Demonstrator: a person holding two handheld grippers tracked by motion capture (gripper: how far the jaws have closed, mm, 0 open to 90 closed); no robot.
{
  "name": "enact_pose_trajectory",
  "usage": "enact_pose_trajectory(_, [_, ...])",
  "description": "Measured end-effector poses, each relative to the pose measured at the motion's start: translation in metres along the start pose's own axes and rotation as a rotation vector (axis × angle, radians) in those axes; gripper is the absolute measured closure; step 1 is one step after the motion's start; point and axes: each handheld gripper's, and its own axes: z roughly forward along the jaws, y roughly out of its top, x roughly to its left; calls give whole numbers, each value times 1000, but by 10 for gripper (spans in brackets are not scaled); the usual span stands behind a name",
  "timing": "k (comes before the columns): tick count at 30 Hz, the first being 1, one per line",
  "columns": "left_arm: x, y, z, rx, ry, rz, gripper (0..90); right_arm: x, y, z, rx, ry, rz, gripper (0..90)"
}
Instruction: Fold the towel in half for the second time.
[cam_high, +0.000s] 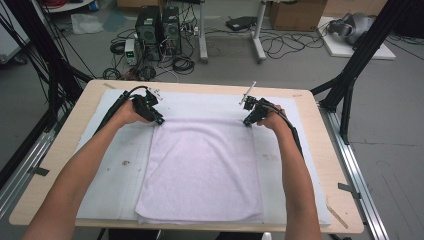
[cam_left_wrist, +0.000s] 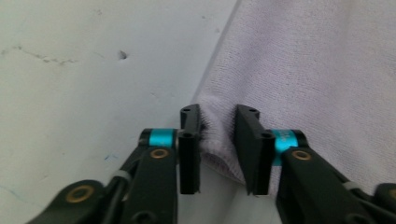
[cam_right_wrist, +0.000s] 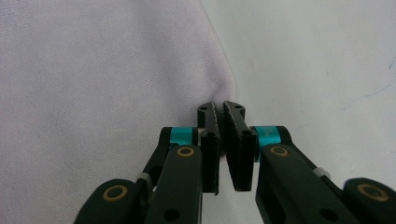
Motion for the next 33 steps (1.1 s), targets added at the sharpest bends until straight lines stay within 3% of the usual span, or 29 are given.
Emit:
enact_pose_trajectory(1, [-1,0,0,1,-3,4,836,0,0,0,5,-5,-10,866])
enact_pose_trajectory(5, [-1,1,-2,8,20,18,861,1,1,-4,5,-23,-1,875])
enact_pose_trajectory(12, [6,3,-14,-12,102,0,867,-2,3,-17,-74,-95,33,878])
enact_pose_trajectory(18, [16,24,-31,-48,186,-2,867,-4,7,-28,-135,-184,55,878])
enact_pose_trajectory(22, [25,37,-47,-76,215,0,867,-8,8,-44,-199,-242,75,877])
enact_pose_trajectory(27, [24,41,-59,-95,215,5,866,-11,10,-65,-279,-267,90,877])
enact_pose_trajectory(33, [10,38,-63,-101,187,31,866,-1,7,-72,-279,-241,70,876])
